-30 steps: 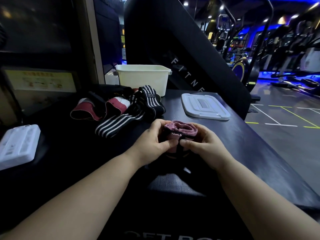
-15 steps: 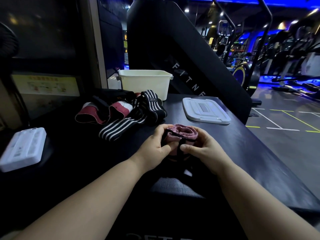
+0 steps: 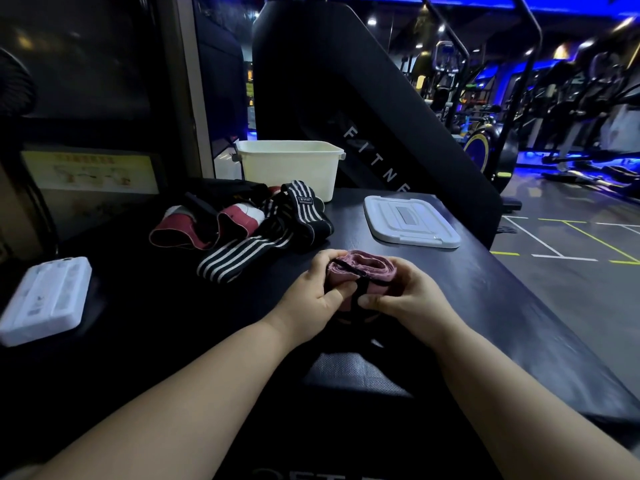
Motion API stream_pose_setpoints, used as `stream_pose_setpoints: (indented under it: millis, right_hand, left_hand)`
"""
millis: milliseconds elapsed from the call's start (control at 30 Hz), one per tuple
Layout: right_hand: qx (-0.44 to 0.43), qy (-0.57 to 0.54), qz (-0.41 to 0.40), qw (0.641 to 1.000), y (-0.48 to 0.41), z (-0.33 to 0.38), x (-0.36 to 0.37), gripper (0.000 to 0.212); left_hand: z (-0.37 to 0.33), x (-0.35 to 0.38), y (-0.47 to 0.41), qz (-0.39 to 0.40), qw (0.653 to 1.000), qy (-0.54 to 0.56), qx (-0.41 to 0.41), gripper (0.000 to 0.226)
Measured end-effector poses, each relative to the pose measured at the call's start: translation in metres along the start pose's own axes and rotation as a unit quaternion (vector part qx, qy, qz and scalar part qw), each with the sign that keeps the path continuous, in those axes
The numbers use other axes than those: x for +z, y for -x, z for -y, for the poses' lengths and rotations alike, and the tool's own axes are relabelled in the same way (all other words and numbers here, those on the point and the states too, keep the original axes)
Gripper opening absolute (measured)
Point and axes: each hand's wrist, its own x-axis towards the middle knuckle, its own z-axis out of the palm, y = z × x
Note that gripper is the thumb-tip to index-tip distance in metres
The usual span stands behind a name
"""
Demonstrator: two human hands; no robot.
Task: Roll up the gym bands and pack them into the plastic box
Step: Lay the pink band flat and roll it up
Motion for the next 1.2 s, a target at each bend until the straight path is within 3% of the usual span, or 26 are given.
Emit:
stream_pose_setpoints:
  millis: [167, 333, 733, 933, 1100, 1200]
  right_hand:
    - [-0.004, -0.009, 0.018, 1.0, 0.003, 0.002, -0.001, 0.062]
    - [-0.005, -0.006, 0.034, 0.999, 0.001, -0.001, -0.002, 0.071]
    - [-0.006, -0.001, 0.035, 0.999, 0.004, 0.004, 0.001, 0.064]
    - [-0.005, -0.001, 0.035, 0.999, 0.003, 0.003, 0.0, 0.068]
    - [-0.014, 0.021, 0.03, 0.999, 0.001, 0.0, -0.001, 0.065]
    - [-0.011, 0.032, 0.038, 0.999, 0.0, 0.0, -0.003, 0.064]
  left_hand:
    - [-0.002, -0.004, 0.001, 0.023, 0.999, 0.037, 0.004, 0.053]
    - [-0.002, -0.004, 0.0, 0.011, 0.997, 0.07, -0.002, 0.049]
    - [-0.002, -0.007, -0.002, 0.024, 0.996, 0.08, -0.017, 0.064]
    - [-0.007, -0.01, -0.002, 0.047, 0.99, 0.129, -0.028, 0.051]
    - [-0.015, -0.022, -0.012, 0.069, 0.996, 0.046, 0.018, 0.036]
    - [-0.026, -0.036, -0.022, 0.122, 0.991, -0.024, 0.045, 0.031]
